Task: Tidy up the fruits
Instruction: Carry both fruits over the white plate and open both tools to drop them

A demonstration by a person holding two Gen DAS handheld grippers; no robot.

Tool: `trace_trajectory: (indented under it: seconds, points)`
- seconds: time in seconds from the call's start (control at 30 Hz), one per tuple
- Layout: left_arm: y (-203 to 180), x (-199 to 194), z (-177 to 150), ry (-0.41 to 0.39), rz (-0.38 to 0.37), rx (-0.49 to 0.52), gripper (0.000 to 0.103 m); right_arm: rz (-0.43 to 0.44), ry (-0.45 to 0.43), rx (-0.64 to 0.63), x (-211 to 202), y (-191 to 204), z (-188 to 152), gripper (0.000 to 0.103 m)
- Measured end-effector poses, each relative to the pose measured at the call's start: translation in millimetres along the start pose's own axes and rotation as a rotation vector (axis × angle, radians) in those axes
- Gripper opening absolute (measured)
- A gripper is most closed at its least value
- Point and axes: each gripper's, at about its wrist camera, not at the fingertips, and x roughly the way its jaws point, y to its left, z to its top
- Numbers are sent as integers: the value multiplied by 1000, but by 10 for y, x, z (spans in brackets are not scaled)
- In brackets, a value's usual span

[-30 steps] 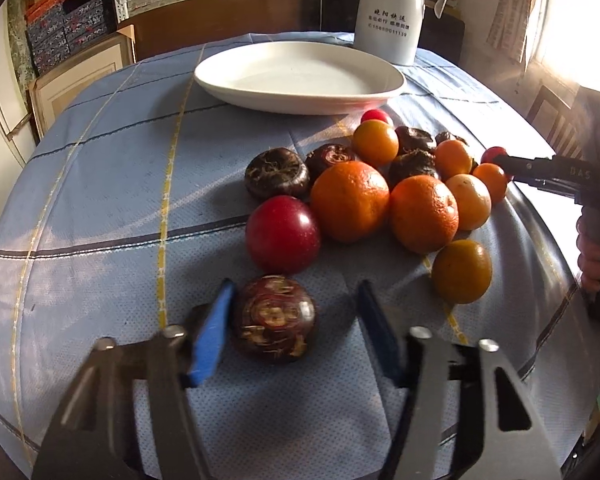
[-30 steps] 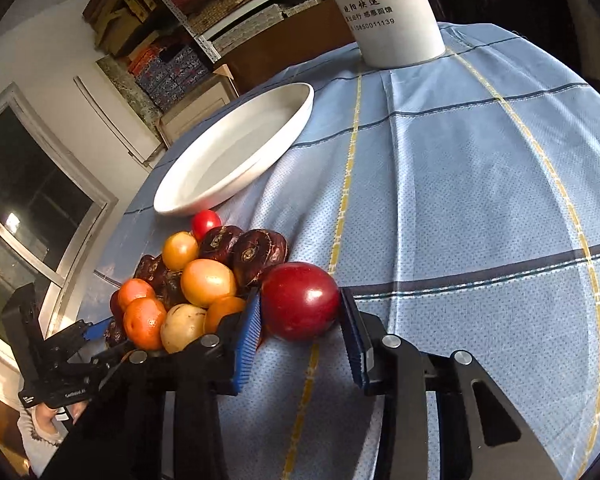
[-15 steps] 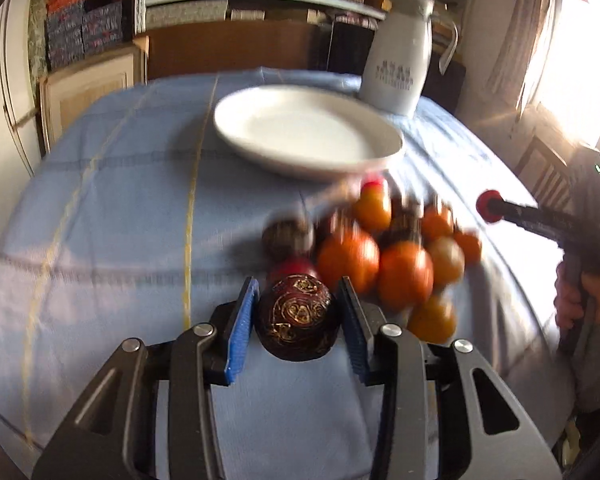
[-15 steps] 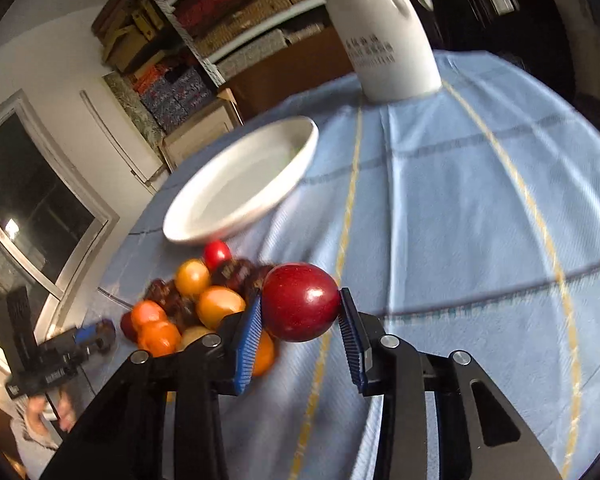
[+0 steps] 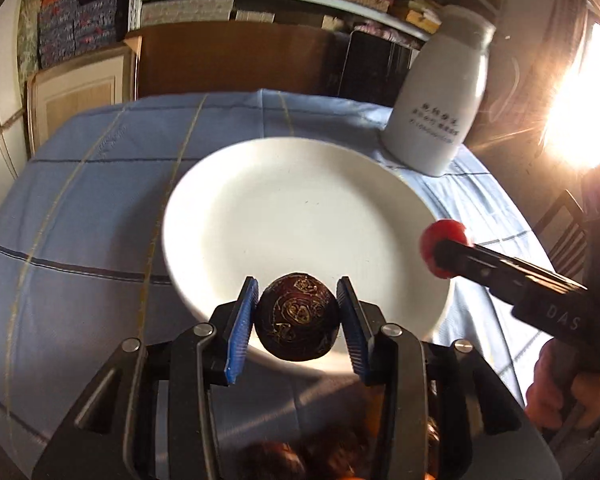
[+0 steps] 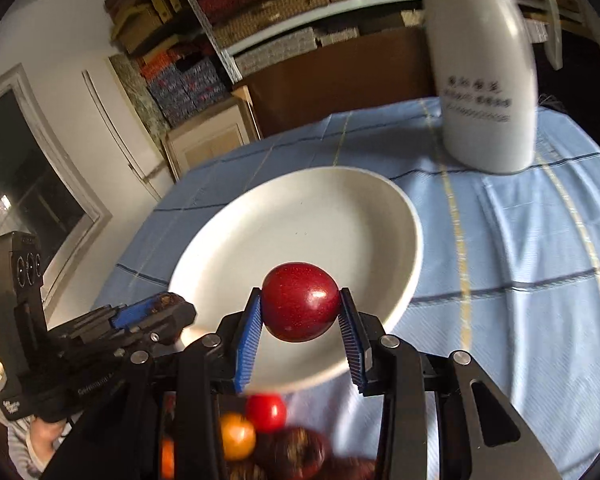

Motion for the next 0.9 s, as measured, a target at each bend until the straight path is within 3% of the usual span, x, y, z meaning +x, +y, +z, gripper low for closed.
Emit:
trace_trajectory:
  seconds: [0.1, 0.17, 0.3, 0.37, 0.47, 0.77, 0.9]
  points:
    - [8, 118, -30, 13, 7, 14, 45, -19, 29, -21, 114, 6, -21, 43]
    - [3, 137, -53, 15, 9, 29, 58, -23, 15, -30, 78, 13, -24, 53]
    - [33, 40, -106, -2, 4, 27, 59, 0, -23, -28, -112, 20, -57, 53]
    - [65, -75, -168, -23, 14, 25, 66, -3, -48, -30, -242, 8, -104, 55]
    - [112, -239, -276, -60, 48, 19, 74, -35, -97, -27, -453, -19, -265, 68]
    - [404, -653, -879, -75, 87, -84, 82, -67, -140, 45, -837, -184, -802, 81]
    - [417, -692, -981, -69, 85, -90, 82, -64, -160, 82, -933, -243, -921, 83]
